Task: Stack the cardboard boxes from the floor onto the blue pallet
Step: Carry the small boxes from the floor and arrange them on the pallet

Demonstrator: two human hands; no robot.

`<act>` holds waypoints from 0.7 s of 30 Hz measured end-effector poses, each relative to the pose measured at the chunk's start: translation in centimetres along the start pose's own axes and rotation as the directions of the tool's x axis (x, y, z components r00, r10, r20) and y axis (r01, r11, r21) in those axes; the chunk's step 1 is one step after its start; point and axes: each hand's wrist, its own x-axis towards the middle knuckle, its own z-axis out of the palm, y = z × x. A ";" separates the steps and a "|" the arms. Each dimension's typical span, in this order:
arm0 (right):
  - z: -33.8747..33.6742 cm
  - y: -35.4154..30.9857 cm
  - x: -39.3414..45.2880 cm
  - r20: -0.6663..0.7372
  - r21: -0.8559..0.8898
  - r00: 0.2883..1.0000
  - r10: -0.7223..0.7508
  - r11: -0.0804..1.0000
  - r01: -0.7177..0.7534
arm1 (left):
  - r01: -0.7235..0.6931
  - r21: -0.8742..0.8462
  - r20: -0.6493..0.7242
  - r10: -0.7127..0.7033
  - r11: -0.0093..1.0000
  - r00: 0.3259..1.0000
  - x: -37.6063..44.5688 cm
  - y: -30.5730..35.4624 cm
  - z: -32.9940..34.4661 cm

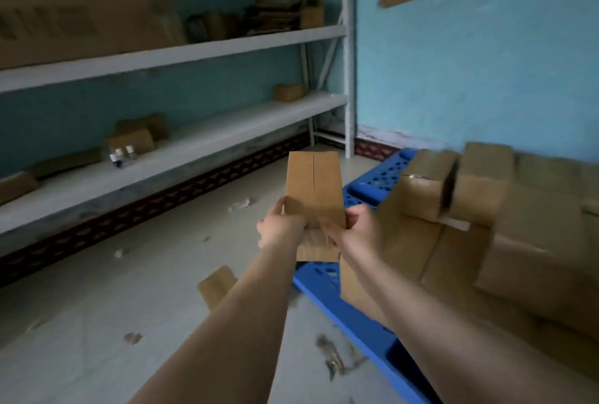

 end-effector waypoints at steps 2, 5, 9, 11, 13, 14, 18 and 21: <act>-4.2 -0.2 0.6 -0.106 -0.010 0.994 -0.025 1.000 0.024 | -0.035 -0.009 0.099 0.036 0.999 0.994 -1.5 1.7 3.9; -9.8 0.1 0.9 -0.280 -0.063 0.956 -0.085 0.996 0.070 | -0.073 0.000 0.201 0.072 0.997 0.977 -3.7 2.9 9.4; -14.5 2.6 0.1 -0.392 -0.184 0.918 -0.056 0.983 -0.019 | -0.106 0.053 0.308 0.085 0.993 0.948 -5.8 2.0 14.6; -15.0 4.9 -0.6 -0.395 -0.222 0.918 -0.025 0.973 -0.069 | -0.151 0.116 0.349 0.102 0.982 0.931 -6.4 0.0 16.2; -14.8 6.9 -1.3 -0.372 -0.255 0.928 0.007 0.961 -0.109 | -0.184 0.168 0.383 0.108 0.968 0.918 -6.7 -2.6 17.3; -14.7 7.6 -1.5 -0.368 -0.312 0.930 0.002 0.942 -0.126 | -0.189 0.174 0.392 0.108 0.966 0.914 -6.9 -3.8 17.7; -14.8 8.8 -1.2 -0.286 -0.701 0.940 -0.186 0.709 -0.073 | -0.216 0.094 0.407 0.161 0.972 0.899 -6.6 -5.4 18.3; -15.2 8.6 0.3 -0.252 -0.783 0.943 -0.216 0.619 -0.068 | -0.259 0.042 0.461 0.211 0.965 0.862 -5.8 -4.9 18.6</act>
